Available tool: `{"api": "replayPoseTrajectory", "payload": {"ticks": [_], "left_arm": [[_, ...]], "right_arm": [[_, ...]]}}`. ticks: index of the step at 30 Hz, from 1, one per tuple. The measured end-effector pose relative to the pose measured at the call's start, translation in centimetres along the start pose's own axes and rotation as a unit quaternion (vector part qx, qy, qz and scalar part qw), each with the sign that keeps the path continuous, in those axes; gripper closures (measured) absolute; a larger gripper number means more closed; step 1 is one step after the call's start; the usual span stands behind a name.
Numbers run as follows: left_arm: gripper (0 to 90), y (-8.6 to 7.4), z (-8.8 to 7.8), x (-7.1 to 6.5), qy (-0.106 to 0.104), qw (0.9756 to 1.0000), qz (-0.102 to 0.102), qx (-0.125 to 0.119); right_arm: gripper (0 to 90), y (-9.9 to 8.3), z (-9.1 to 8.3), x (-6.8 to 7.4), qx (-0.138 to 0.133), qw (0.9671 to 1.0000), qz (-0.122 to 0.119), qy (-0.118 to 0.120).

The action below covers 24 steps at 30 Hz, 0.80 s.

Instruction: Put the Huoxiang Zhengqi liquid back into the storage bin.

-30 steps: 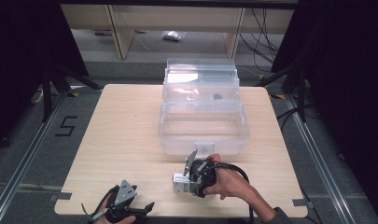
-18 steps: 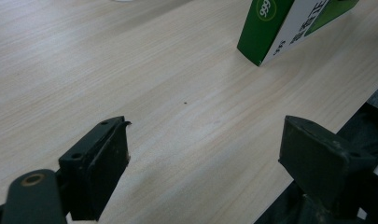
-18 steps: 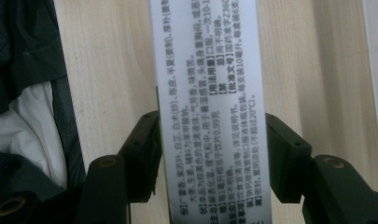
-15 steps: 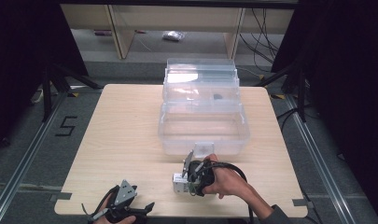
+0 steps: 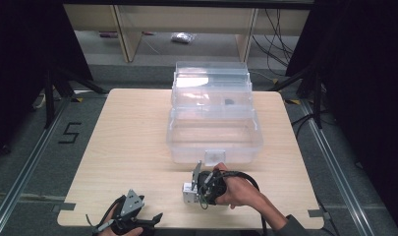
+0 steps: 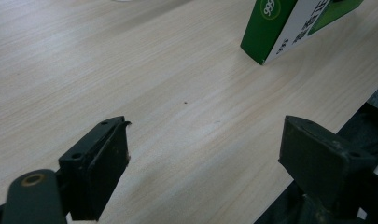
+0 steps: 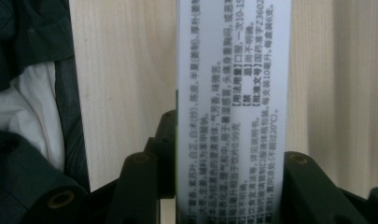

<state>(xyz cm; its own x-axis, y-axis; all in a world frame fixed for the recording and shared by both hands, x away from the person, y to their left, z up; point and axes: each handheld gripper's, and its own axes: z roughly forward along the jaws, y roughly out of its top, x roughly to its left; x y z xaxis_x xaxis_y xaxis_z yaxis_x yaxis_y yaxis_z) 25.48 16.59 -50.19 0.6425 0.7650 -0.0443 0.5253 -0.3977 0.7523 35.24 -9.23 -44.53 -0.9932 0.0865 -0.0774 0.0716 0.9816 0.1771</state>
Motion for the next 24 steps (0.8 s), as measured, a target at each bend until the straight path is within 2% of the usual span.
{"api": "replayPoseTrajectory", "payload": {"ticks": [1, 2, 3, 4, 5, 6, 7, 8, 9, 12, 13, 15, 16, 18, 19, 20, 22, 24], "left_arm": [[15.0, 0.0, 0.0, 0.0, -0.004, 1.0, -0.001, 0.0], [15.0, 0.0, -0.1, 0.0, -0.004, 1.0, 0.003, 0.004], [15.0, 0.0, -0.1, 0.0, -0.004, 1.0, 0.003, 0.003], [15.0, 0.0, 0.0, 0.0, 0.001, 1.0, 0.004, 0.003], [15.0, 0.0, 0.0, 0.0, 0.001, 1.0, 0.003, 0.002], [15.0, 0.0, 0.0, 0.0, 0.001, 1.0, 0.003, 0.002], [15.0, 0.0, 0.0, 0.0, -0.004, 1.0, -0.002, -0.001], [15.0, 0.0, 0.0, 0.0, -0.002, 1.0, -0.003, -0.002], [15.0, 0.0, 0.0, 0.0, 0.001, 1.0, -0.003, -0.002], [15.0, 0.0, 0.0, -0.1, 0.0, 1.0, -0.006, -0.004], [15.0, 0.0, 0.1, -0.1, 0.0, 0.9999, -0.008, -0.006], [15.0, 0.0, 0.1, 0.0, 0.0, 1.0, -0.005, -0.004], [15.0, 0.0, 0.1, -0.2, -0.005, 0.9998, -0.013, -0.011], [15.0, 0.0, 0.1, -0.1, 0.001, 1.0, -0.007, -0.005], [15.0, 0.0, 0.1, -0.1, 0.0, 0.9999, -0.009, -0.008], [15.0, 0.0, 0.1, -0.1, 0.001, 0.9999, -0.008, -0.007], [15.0, 0.0, 0.1, -0.1, 0.0, 1.0, -0.007, -0.005], [15.0, 0.0, 0.1, -0.1, 0.0, 1.0, -0.008, -0.006]], "right_arm": [[64.3, -0.1, 0.0, 0.0, 0.001, 1.0, -0.003, 0.0], [64.3, -0.2, 0.0, -0.3, -0.002, 0.9997, -0.025, -0.003], [64.4, -0.3, 0.0, -0.4, -0.005, 0.9995, -0.031, -0.002], [64.4, -0.5, -0.3, 0.2, 0.01, 0.9999, 0.012, 0.005], [64.4, -0.6, -0.6, 0.0, 0.01, 0.9999, 0.0, 0.006], [64.4, -0.7, -0.9, 0.0, 0.007, 1.0, -0.001, 0.005], [64.5, -0.8, -1.2, 0.1, 0.008, 0.9998, 0.013, 0.01], [64.4, -1.0, -1.3, -0.2, 0.0, 0.9999, 0.004, 0.012], [64.5, -1.1, -1.6, -0.2, -0.003, 1.0, 0.003, 0.004], [64.5, -1.5, -2.1, -0.4, -0.006, 0.9999, 0.01, 0.004], [64.4, -1.6, -2.4, -0.7, 0.0, 1.0, 0.004, 0.005], [64.5, -1.8, -2.5, -0.9, -0.008, 1.0, -0.003, 0.003], [64.5, -2.0, -3.1, -0.9, 0.002, 0.9997, 0.025, 0.005], [64.4, -2.2, -3.4, -1.3, -0.011, 0.9998, 0.013, 0.005], [64.5, -2.3, -3.8, -1.2, -0.003, 0.9995, 0.03, 0.007], [64.5, -2.4, -4.0, -1.4, -0.008, 0.9996, 0.025, 0.008], [64.5, -2.5, -4.7, -1.5, -0.004, 0.9992, 0.039, 0.002], [64.5, -2.8, -5.2, -2.0, -0.014, 0.9996, 0.023, -0.002]]}}
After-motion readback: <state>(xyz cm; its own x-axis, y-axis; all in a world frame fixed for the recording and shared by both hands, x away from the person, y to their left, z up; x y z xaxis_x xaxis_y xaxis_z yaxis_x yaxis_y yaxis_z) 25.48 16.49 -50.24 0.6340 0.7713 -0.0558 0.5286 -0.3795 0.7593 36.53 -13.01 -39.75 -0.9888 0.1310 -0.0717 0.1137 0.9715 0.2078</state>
